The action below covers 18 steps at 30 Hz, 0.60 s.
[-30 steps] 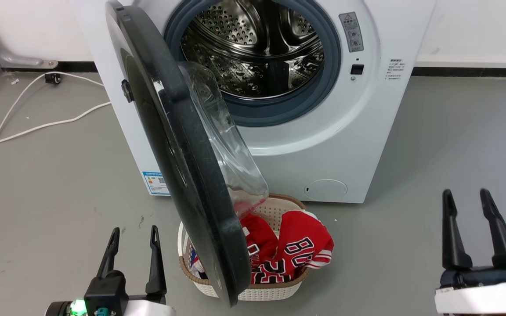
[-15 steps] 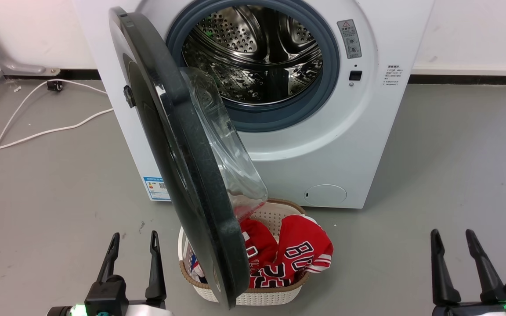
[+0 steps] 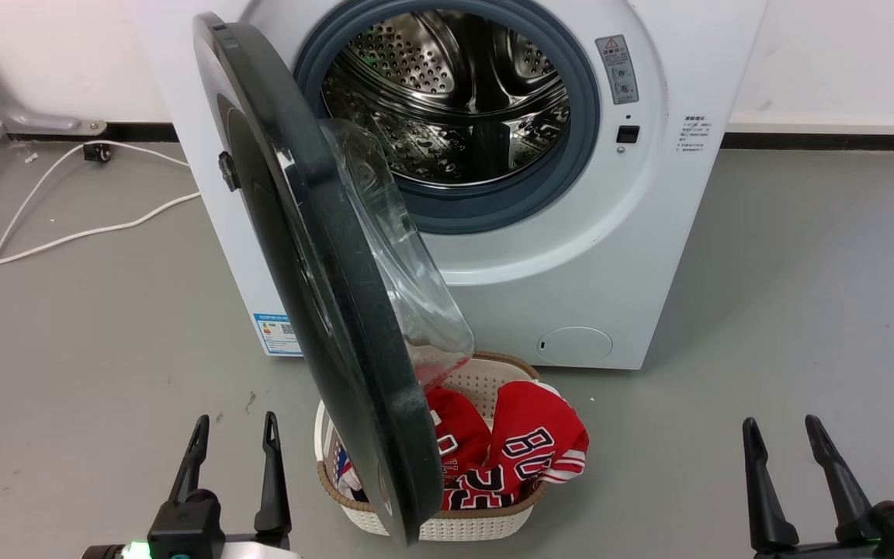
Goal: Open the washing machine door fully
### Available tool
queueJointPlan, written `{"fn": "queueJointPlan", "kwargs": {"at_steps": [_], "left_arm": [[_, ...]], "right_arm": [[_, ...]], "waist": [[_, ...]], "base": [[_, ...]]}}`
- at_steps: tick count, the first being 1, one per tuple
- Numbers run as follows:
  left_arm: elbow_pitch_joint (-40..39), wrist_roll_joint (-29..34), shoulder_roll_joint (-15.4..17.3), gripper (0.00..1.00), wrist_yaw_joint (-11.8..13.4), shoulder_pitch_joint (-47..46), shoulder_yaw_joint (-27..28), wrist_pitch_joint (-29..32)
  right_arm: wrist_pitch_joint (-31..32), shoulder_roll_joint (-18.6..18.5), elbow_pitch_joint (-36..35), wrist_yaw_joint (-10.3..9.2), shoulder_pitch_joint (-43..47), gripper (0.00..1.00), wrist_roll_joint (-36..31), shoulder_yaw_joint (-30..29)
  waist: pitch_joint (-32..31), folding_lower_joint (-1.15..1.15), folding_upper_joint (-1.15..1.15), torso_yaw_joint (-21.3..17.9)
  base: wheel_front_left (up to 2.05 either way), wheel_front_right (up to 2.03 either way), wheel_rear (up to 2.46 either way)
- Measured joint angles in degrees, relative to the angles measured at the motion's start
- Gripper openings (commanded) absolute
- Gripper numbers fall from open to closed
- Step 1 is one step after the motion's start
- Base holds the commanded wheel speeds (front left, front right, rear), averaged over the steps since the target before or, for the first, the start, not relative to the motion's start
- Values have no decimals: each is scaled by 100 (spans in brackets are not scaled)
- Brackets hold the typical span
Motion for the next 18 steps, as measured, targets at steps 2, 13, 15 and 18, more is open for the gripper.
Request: {"fn": "queueJointPlan", "kwargs": {"at_steps": [2, 13, 15, 18], "left_arm": [[2, -1, 0, 100, 2, 0, 0, 0], [-297, 30, 7, 0, 123, -19, 146, 0], [-448, 69, 15, 0, 131, -42, 169, 0], [-747, 126, 54, 0, 165, -122, 223, 0]], "right_arm": [[0, 1, 10, 0, 1, 100, -33, 10], [-1, 1, 46, 0, 1, 100, -47, 52], [-1, 0, 45, 0, -2, 100, -46, 63], [-1, 1, 40, 0, -5, 100, -48, 78]], "waist": [[1, 0, 0, 7], [1, 0, 0, 20], [6, 0, 0, 22], [19, 0, 0, 29]], "base": [[0, 0, 0], [0, 0, 0], [0, 0, 0], [0, 0, 0]]}}
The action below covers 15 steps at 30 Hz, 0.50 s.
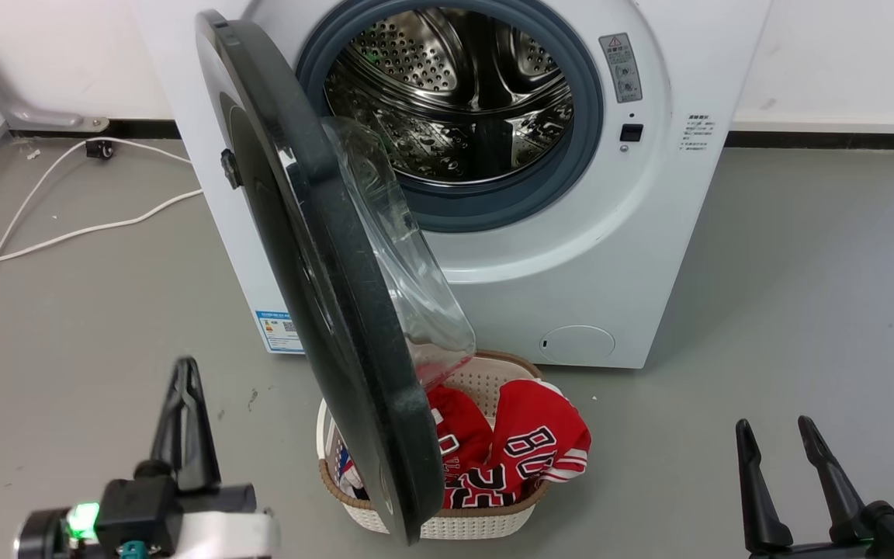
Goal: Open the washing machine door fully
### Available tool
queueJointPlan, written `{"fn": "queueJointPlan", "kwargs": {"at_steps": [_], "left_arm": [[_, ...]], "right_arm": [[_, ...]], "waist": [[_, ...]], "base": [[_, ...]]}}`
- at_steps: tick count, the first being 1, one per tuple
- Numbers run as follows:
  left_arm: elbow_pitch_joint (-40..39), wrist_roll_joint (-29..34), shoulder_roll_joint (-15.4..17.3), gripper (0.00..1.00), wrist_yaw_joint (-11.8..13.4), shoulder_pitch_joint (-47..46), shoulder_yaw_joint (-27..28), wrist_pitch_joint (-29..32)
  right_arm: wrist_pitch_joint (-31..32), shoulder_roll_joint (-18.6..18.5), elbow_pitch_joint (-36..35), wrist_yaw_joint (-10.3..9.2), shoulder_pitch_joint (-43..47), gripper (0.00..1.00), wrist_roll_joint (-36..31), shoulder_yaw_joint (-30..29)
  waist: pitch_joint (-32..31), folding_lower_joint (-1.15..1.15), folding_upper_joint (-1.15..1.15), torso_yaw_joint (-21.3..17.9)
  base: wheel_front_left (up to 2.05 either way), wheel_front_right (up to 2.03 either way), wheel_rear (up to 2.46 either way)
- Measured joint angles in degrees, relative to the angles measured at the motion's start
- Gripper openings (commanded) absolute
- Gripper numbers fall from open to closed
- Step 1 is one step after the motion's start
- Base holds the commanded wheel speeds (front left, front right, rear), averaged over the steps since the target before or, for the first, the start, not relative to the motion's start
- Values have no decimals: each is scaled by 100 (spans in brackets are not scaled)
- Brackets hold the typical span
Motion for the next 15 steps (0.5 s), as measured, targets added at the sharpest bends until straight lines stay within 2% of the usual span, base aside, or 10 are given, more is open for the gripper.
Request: {"fn": "queueJointPlan", "kwargs": {"at_steps": [7, 15], "left_arm": [[-1101, 248, 76, 0, 89, -220, -229, -1], [-1919, 494, 156, 0, 46, -480, -995, -1]], "right_arm": [[0, 0, -19, 0, -3, 100, -24, 18], [0, 0, -7, 0, -3, 100, -37, 59]], "waist": [[24, 0, 0, 20], [33, 0, 0, 30]], "base": [[0, 0, 0], [0, 0, 0]]}}
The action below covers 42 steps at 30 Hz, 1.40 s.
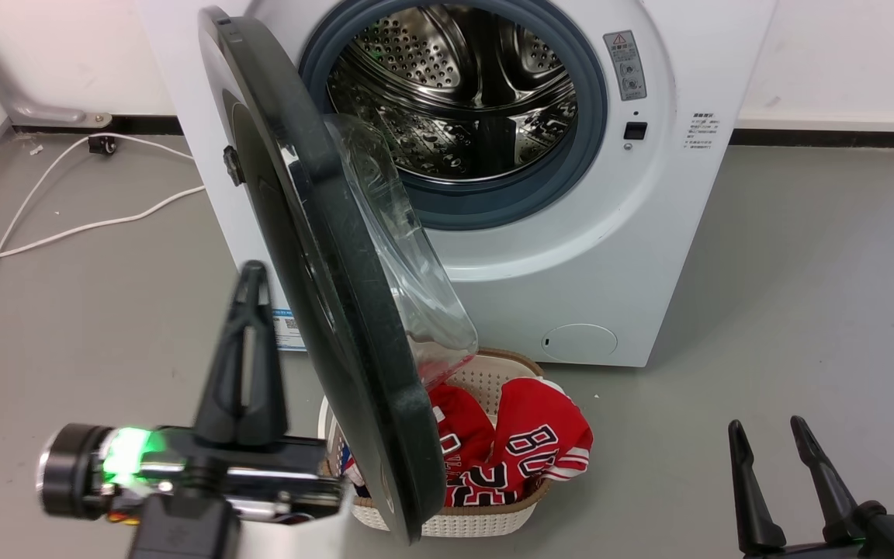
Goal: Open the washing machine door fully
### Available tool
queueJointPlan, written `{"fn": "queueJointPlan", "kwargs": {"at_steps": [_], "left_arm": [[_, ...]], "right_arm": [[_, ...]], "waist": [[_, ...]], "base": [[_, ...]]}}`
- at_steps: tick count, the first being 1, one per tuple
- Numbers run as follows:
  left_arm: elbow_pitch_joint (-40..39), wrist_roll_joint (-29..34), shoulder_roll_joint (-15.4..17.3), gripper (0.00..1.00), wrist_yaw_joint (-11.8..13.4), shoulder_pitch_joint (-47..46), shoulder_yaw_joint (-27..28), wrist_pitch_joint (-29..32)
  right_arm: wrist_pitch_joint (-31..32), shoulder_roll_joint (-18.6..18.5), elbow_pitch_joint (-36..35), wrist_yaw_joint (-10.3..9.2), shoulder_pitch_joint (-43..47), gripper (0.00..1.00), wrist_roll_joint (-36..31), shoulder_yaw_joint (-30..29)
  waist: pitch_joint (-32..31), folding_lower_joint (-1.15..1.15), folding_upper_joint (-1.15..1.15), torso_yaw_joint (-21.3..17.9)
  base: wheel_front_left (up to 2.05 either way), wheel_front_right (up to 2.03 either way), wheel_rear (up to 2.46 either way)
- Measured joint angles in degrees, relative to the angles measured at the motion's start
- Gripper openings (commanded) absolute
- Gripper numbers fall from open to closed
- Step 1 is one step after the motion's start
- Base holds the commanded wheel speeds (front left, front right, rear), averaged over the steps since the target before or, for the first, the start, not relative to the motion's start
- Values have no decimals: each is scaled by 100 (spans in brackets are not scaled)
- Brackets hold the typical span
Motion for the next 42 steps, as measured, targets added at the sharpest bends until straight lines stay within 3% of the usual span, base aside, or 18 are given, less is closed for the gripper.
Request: {"fn": "queueJointPlan", "kwargs": {"at_steps": [13, 22, 42], "left_arm": [[13, -21, -48, 0, -269, -390, -1510, 0], [292, -157, -99, 0, -344, -471, -2226, 0], [1113, -420, -130, 0, -397, -457, -2988, 0]], "right_arm": [[0, 0, 35, 0, -5, 100, -1, 133], [0, 0, 100, 0, -16, 100, 1, 208], [0, 0, 270, 0, -96, 100, 9, 332]], "waist": [[-11, 0, 0, -42], [3, 0, 0, -49], [87, 0, 0, -25]], "base": [[0, 0, 0], [0, 0, 0], [0, 0, 0]]}}
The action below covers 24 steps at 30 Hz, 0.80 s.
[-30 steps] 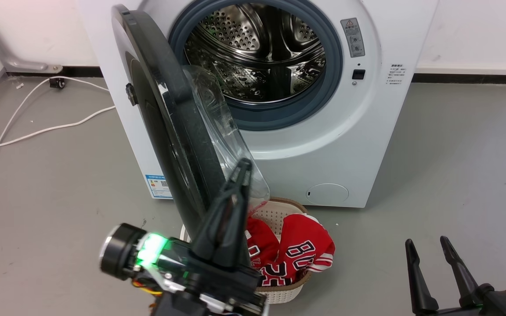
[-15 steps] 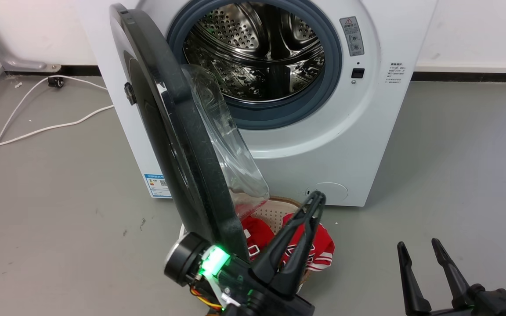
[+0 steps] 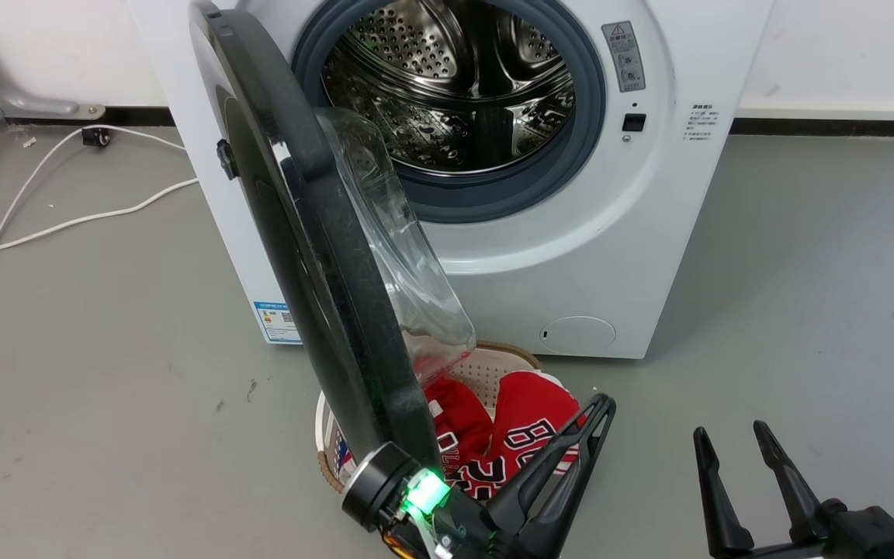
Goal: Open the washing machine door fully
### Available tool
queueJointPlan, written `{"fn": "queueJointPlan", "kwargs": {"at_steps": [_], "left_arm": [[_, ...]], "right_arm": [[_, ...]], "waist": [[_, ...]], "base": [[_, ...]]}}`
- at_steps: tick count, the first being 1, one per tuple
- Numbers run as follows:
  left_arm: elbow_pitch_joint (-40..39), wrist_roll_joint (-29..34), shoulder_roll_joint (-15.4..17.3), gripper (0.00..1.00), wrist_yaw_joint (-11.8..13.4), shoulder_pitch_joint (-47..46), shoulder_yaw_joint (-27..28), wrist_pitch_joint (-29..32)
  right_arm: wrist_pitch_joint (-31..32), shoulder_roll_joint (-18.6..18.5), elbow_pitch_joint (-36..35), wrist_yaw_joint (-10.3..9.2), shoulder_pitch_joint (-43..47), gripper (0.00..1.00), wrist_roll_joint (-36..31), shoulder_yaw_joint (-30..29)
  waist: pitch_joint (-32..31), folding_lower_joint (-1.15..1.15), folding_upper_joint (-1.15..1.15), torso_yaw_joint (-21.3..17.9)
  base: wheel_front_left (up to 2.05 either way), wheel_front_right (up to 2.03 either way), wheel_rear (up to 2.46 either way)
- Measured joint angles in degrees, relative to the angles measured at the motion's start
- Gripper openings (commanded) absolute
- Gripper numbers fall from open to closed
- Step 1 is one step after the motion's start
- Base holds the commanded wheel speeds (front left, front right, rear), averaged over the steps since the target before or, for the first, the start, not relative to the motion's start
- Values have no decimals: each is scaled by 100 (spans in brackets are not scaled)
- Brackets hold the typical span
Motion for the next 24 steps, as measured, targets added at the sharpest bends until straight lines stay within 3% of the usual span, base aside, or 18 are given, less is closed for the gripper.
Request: {"fn": "queueJointPlan", "kwargs": {"at_steps": [12, 24], "left_arm": [[748, -157, 91, 0, 20, 293, 16, 0], [1336, -335, 99, 0, 140, 347, 724, 0]], "right_arm": [[0, 0, 92, 0, -77, 100, -1, 21], [0, 0, 167, 0, -144, 100, -1, 32]], "waist": [[81, 0, 0, -8], [139, 0, 0, 43]], "base": [[0, 0, 0], [0, 0, 0]]}}
